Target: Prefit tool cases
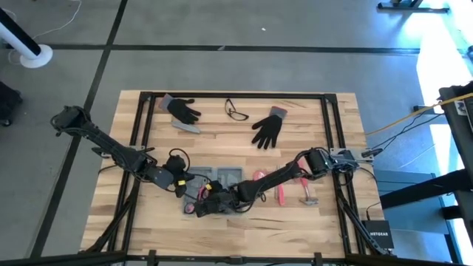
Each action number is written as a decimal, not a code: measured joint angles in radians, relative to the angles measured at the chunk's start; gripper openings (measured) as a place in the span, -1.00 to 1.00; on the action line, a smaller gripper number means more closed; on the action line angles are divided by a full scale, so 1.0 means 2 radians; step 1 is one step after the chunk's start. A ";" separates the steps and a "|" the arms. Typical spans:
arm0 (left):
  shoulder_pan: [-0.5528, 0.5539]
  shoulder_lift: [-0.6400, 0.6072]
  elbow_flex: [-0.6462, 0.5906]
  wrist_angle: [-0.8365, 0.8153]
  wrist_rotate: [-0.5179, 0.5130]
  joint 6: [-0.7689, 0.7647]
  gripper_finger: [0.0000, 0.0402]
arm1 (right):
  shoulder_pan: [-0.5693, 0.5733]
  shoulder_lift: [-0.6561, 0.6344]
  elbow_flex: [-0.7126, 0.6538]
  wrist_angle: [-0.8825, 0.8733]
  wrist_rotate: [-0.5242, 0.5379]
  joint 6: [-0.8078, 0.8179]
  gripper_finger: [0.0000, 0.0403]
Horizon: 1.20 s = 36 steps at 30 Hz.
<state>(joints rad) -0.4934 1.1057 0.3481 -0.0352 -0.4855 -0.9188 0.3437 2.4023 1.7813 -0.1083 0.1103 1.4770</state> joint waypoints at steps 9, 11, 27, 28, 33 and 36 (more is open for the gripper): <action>-0.021 -0.004 0.001 -0.009 0.024 0.004 -1.00 | -0.007 -0.044 0.009 -0.084 -0.016 -0.074 -1.00; -0.031 -0.002 0.000 -0.012 0.019 0.004 -1.00 | -0.009 -0.064 0.032 -0.149 -0.016 -0.101 -1.00; -0.091 0.101 -0.032 0.122 0.005 -0.062 -1.00 | 0.005 -0.030 0.073 -0.211 -0.038 -0.144 -1.00; -0.091 0.109 -0.032 0.130 0.002 -0.067 -1.00 | 0.005 -0.024 0.073 -0.210 -0.043 -0.140 -1.00; -0.091 0.134 -0.031 0.165 0.000 -0.098 -1.00 | 0.008 -0.013 0.073 -0.223 -0.041 -0.136 -1.00; -0.091 0.141 -0.026 0.167 -0.001 -0.094 -1.00 | 0.005 -0.013 0.073 -0.223 -0.042 -0.139 -1.00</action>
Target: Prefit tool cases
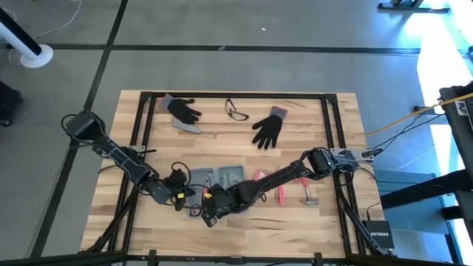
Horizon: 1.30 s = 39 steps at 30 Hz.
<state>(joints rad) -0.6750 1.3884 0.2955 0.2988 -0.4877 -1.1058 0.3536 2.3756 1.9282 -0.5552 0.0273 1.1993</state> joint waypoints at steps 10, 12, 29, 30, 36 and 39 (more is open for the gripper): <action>0.001 0.004 0.001 0.001 0.003 0.003 -1.00 | 0.000 0.009 0.000 -0.010 0.003 0.000 -1.00; 0.001 0.004 0.001 0.001 0.003 0.001 -1.00 | -0.002 0.010 0.001 -0.009 0.001 0.000 -1.00; 0.001 0.004 0.001 0.002 0.003 0.007 -1.00 | -0.070 -0.023 0.033 -0.027 0.031 -0.067 -1.00; 0.001 0.004 0.001 0.002 0.002 0.007 -1.00 | -0.073 -0.023 0.026 -0.020 0.026 -0.067 -1.00; 0.001 0.004 0.001 0.001 0.000 0.005 -1.00 | -0.068 -0.023 -0.020 0.024 0.007 -0.052 -1.00; 0.001 0.004 0.001 0.001 -0.003 0.004 -1.00 | -0.062 -0.017 -0.034 0.057 0.009 -0.037 -1.00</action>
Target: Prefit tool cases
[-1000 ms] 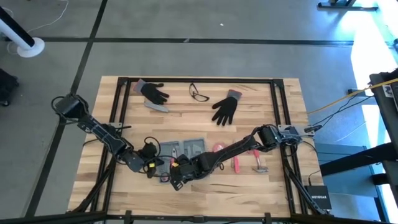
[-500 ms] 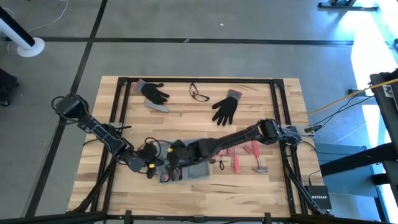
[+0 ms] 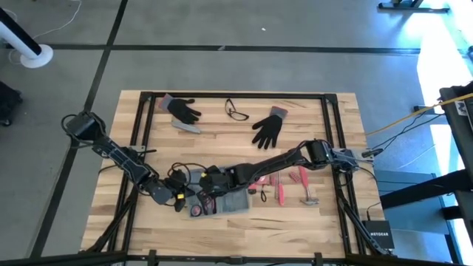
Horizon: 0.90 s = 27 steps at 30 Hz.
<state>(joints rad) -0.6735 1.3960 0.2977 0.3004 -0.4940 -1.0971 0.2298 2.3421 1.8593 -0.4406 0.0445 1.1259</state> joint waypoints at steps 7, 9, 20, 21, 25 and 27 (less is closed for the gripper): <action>0.000 0.000 0.000 -0.002 -0.008 -0.012 -1.00 | -0.001 0.030 -0.002 0.050 0.016 0.021 -1.00; 0.000 0.000 0.000 -0.002 -0.008 -0.014 -1.00 | 0.000 0.040 0.000 0.059 0.017 0.026 -1.00; 0.000 -0.001 0.000 0.000 -0.010 -0.015 -1.00 | -0.016 -0.020 0.017 -0.059 0.029 -0.054 -1.00; 0.000 -0.001 0.000 0.000 -0.009 -0.015 -1.00 | -0.018 -0.036 0.018 -0.086 0.037 -0.062 -1.00; 0.000 -0.004 -0.001 0.001 -0.007 -0.001 -1.00 | -0.018 -0.103 0.020 -0.213 0.072 -0.067 -1.00; 0.000 -0.008 -0.001 -0.001 -0.005 0.016 -1.00 | -0.010 -0.129 0.020 -0.279 0.084 -0.043 -1.00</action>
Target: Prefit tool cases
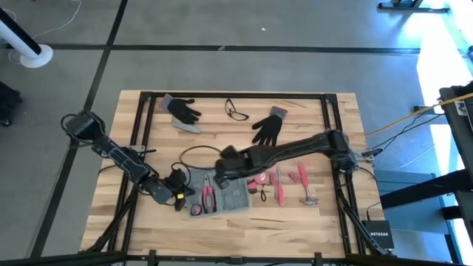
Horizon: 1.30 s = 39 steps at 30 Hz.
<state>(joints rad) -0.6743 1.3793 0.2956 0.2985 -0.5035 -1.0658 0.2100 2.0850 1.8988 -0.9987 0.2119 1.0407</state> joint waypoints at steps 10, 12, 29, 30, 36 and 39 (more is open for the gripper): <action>-0.001 -0.022 0.002 -0.072 0.022 -0.011 -1.00 | 0.047 -0.039 -0.006 -0.190 -0.025 0.080 -1.00; -0.001 -0.028 0.001 -0.072 0.030 0.000 -1.00 | 0.044 -0.044 -0.024 -0.172 -0.041 0.057 -1.00; 0.035 -0.206 0.003 -0.092 -0.040 -0.079 -1.00 | -0.082 -0.272 -0.362 0.094 -0.148 -0.201 -1.00; 0.040 -0.221 0.009 -0.090 -0.062 -0.079 -1.00 | -0.085 -0.283 -0.379 0.112 -0.167 -0.213 -1.00; 0.082 -0.280 0.077 -0.154 -0.141 0.010 -1.00 | -0.078 -0.286 -0.424 0.183 -0.216 -0.266 -0.97; 0.105 -0.281 0.111 -0.243 -0.141 0.014 -1.00 | -0.061 -0.254 -0.425 0.215 -0.207 -0.277 -0.80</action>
<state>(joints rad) -0.4633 0.8181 0.5177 -0.1875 -0.7859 -1.0378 0.0885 1.5775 1.0496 -0.5690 -0.2016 0.4873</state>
